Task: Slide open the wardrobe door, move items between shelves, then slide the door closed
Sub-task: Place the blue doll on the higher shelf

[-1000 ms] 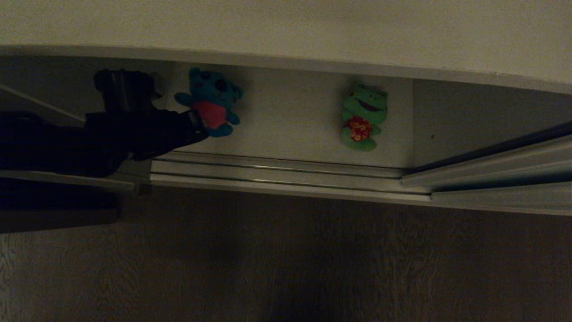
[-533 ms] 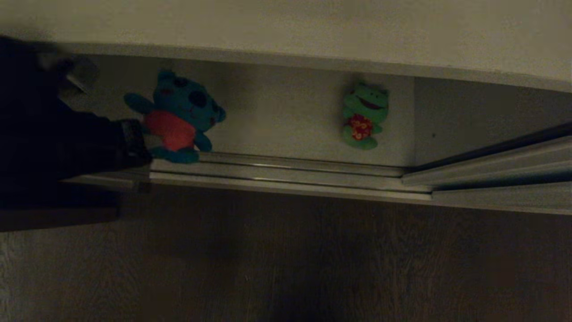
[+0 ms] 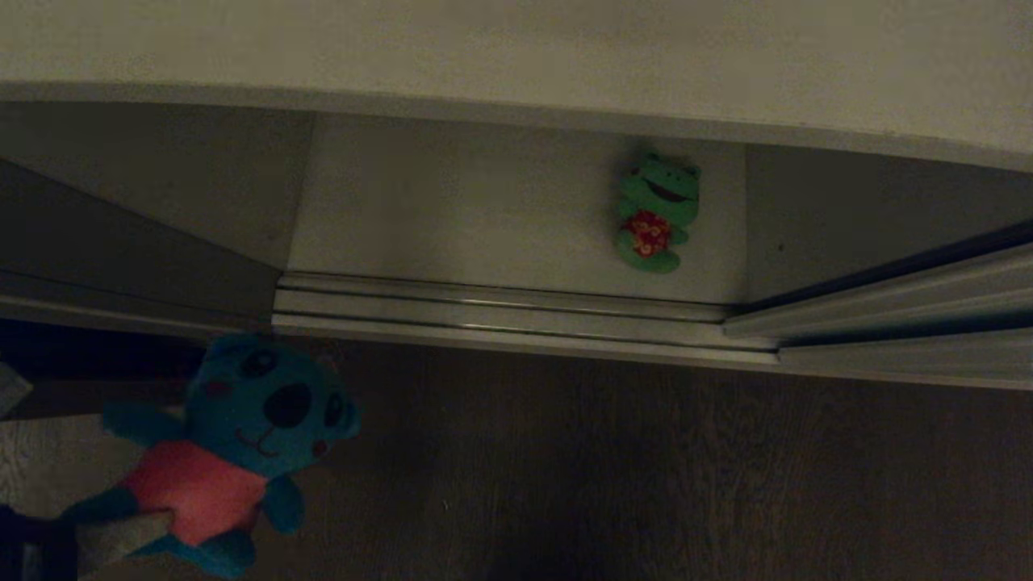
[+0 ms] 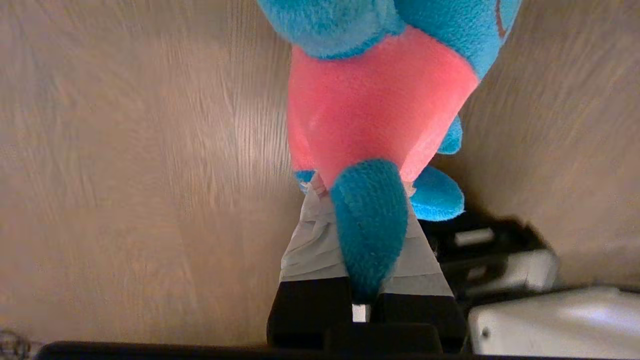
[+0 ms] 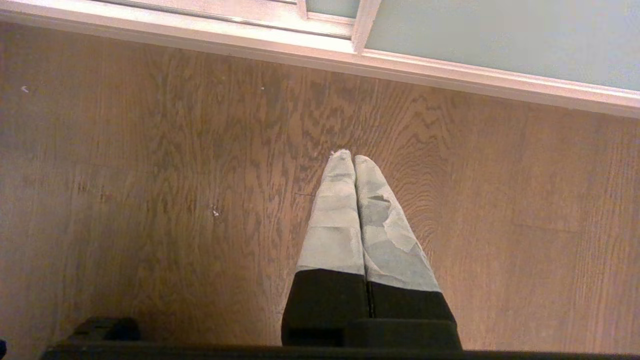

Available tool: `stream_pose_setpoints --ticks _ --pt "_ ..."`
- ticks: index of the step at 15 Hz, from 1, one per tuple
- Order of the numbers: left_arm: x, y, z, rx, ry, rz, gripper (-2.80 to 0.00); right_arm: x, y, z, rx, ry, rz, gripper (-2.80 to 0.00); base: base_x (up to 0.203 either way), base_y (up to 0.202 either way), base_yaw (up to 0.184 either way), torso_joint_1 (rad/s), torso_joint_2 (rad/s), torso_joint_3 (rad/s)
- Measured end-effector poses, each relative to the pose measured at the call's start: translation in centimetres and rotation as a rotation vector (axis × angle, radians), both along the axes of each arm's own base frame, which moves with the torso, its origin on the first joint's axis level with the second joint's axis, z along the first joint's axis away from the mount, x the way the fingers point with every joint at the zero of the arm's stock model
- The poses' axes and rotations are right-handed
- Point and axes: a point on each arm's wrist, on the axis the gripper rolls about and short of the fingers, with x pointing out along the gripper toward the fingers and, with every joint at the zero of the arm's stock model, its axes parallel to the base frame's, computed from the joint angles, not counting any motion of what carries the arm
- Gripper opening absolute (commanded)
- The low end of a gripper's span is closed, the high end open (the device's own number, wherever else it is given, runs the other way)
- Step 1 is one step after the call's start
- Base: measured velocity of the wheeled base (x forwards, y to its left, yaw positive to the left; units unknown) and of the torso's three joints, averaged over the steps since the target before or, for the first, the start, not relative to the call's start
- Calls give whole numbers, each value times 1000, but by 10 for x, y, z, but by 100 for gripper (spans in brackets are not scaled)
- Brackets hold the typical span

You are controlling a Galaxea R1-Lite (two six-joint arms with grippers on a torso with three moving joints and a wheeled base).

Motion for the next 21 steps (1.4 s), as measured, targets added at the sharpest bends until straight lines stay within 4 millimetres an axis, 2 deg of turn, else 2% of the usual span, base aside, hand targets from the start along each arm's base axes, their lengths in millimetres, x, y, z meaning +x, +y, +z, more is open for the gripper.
stream_pose_setpoints --ticks 3,7,10,12,15,21 --pt "-25 4 -9 -9 -46 0 -280 0 0 0 0 0 0 -280 0 0 0 0 0 0" --pt "-77 11 -11 22 -223 -6 -280 0 0 0 0 0 0 -280 0 0 0 0 0 0" --pt "-111 17 -27 52 -272 18 -280 0 0 0 0 0 0 -280 0 0 0 0 0 0" --pt "-113 17 -42 48 -270 46 -280 0 0 0 0 0 0 -280 0 0 0 0 0 0" --pt "-104 13 -59 98 -376 106 -280 0 0 0 0 0 0 -280 0 0 0 0 0 0" --pt "-97 12 -129 233 -576 116 -280 0 0 0 1 0 -1 -280 0 0 0 0 0 0"
